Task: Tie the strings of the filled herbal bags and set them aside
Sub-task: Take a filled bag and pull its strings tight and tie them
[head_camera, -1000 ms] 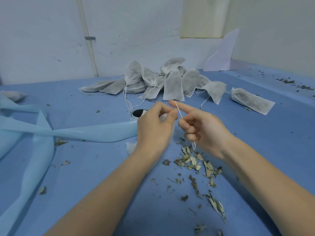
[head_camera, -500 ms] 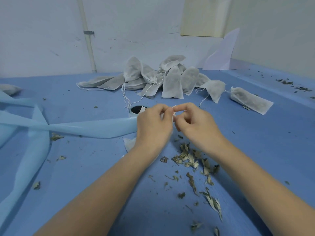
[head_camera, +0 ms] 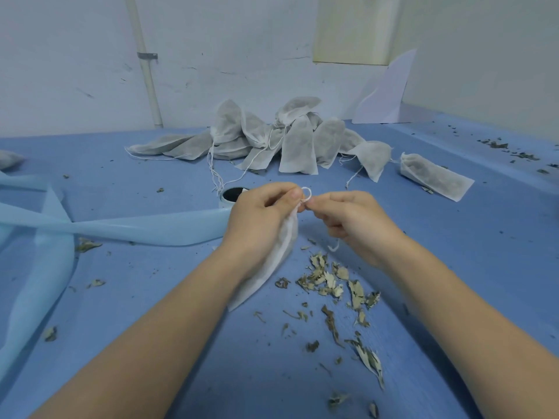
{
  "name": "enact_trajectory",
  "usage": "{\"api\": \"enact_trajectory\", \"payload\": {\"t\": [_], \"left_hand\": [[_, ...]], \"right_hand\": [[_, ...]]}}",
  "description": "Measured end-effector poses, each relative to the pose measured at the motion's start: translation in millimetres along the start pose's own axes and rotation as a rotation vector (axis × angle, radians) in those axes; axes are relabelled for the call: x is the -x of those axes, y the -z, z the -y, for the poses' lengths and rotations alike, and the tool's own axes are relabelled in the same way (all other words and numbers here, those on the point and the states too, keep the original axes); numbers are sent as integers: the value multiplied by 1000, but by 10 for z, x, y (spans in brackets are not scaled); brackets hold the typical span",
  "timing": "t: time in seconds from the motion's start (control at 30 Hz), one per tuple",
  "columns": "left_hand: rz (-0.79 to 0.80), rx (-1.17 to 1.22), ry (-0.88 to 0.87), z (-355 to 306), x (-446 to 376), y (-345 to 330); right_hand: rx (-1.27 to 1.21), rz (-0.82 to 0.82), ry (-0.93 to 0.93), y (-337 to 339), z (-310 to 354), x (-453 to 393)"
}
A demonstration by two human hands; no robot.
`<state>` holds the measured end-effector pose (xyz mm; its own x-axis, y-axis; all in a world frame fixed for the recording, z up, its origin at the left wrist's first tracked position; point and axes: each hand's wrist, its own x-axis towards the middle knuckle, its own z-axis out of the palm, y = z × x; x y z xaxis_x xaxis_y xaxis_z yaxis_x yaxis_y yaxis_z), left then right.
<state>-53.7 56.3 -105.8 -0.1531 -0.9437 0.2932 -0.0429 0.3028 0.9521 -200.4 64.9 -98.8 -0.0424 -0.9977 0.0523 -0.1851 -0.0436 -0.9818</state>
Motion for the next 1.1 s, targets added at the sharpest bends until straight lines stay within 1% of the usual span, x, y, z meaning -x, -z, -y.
{"api": "enact_trajectory", "payload": {"t": [0.07,0.13,0.27,0.3,0.37,0.43,0.53,0.6,0.67,0.73,0.83,0.9,0.97,1.03,1.1], "left_hand": [[26,-45,-15,-23,14,-5],[15,-176,-60,-36,27,-15],[-99,-495,-231,-44,55,-70],[-125,-554,-273,-42,60,-84],[-158,-616,-310,-30,66,-104],[-190,-615,-300,-17,78,-126],[-240,-567,-223,-22,97,-156],[-251,-518,-164,-31,103,-171],[-253,-479,-112,-40,104,-175],[-247,-454,-81,-49,101,-175],[-217,-398,-45,-57,77,-176],[-204,-331,10,-49,54,-167],[-218,-274,39,-36,36,-156],[-238,-260,-10,-39,50,-160],[-273,-320,-139,-37,89,-173]], "right_hand": [[-88,35,-28,23,28,3],[-167,54,-74,45,46,1],[-347,67,-156,83,48,0],[-355,67,-142,83,45,-1],[-292,45,-84,61,29,6],[-218,-14,-35,37,5,13],[-109,-75,8,14,-17,16],[-81,-68,12,6,-7,28],[-109,-21,3,-3,15,45],[-209,54,-44,-13,34,54],[-466,187,-192,-40,56,62],[-592,224,-260,-78,62,63],[-671,219,-294,-111,56,67],[-730,197,-310,-131,54,70],[-759,162,-317,-140,59,68]]}}
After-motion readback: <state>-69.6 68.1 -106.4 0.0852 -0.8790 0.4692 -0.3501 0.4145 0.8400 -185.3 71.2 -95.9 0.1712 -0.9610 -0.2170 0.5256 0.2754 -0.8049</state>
